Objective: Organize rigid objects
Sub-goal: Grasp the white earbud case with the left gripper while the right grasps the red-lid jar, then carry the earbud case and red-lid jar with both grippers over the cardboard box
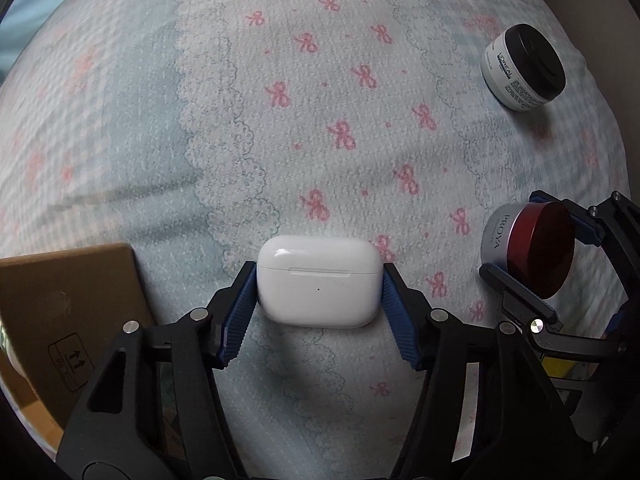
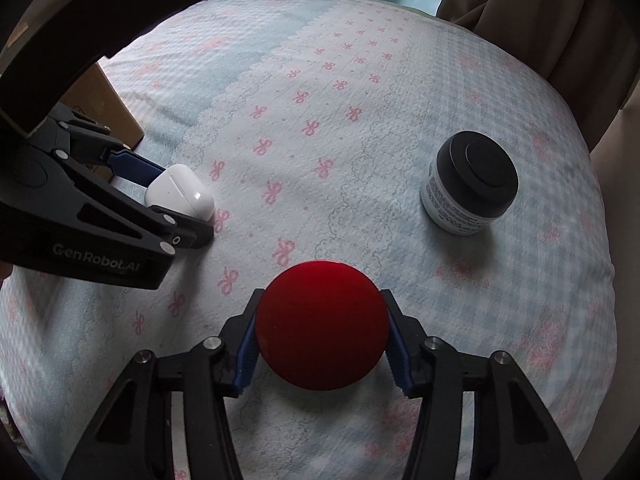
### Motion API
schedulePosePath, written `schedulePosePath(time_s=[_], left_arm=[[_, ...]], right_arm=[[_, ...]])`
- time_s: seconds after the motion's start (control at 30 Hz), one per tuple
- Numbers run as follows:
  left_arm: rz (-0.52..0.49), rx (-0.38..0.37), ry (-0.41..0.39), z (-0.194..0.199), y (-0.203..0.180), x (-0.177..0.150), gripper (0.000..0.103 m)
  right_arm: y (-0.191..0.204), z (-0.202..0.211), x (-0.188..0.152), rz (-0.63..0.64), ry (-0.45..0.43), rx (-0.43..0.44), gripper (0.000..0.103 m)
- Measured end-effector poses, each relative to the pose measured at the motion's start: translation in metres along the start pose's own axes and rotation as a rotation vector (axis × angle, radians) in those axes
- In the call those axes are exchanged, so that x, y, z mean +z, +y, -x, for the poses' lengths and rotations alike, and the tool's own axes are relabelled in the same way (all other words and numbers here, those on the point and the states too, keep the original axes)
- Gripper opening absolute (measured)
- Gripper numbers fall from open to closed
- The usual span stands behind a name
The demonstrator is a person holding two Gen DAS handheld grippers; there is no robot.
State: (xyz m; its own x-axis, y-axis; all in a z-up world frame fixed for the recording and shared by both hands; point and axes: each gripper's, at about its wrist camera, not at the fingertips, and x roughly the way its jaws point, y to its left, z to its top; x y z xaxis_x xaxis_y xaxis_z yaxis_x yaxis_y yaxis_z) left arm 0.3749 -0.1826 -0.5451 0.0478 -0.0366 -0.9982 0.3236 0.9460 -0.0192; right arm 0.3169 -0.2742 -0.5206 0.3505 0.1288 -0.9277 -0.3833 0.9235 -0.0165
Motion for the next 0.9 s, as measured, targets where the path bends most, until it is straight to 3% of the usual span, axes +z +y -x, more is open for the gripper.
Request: schedulePosePath(time_s=[0.4, 0.63, 0.9], left_arm=[[0.031, -0.017, -0.070, 0.062, 0.000, -0.001, 0.057], [0.059, -0.042, -0.163, 0.138, -0.004, -0.010, 0.057], [0.117, -0.084, -0.284, 0.236, -0.002, -0.052, 0.057]], right_arm=[[-0.007, 0.043, -0.006, -0.034, -0.016, -0.034, 0.050], [-0.013, 0.114, -0.001, -0.087, -0.063, -0.060, 0.050], [0.005, 0.209, 0.013, -0.121, -0.093, -0.082, 0.050]])
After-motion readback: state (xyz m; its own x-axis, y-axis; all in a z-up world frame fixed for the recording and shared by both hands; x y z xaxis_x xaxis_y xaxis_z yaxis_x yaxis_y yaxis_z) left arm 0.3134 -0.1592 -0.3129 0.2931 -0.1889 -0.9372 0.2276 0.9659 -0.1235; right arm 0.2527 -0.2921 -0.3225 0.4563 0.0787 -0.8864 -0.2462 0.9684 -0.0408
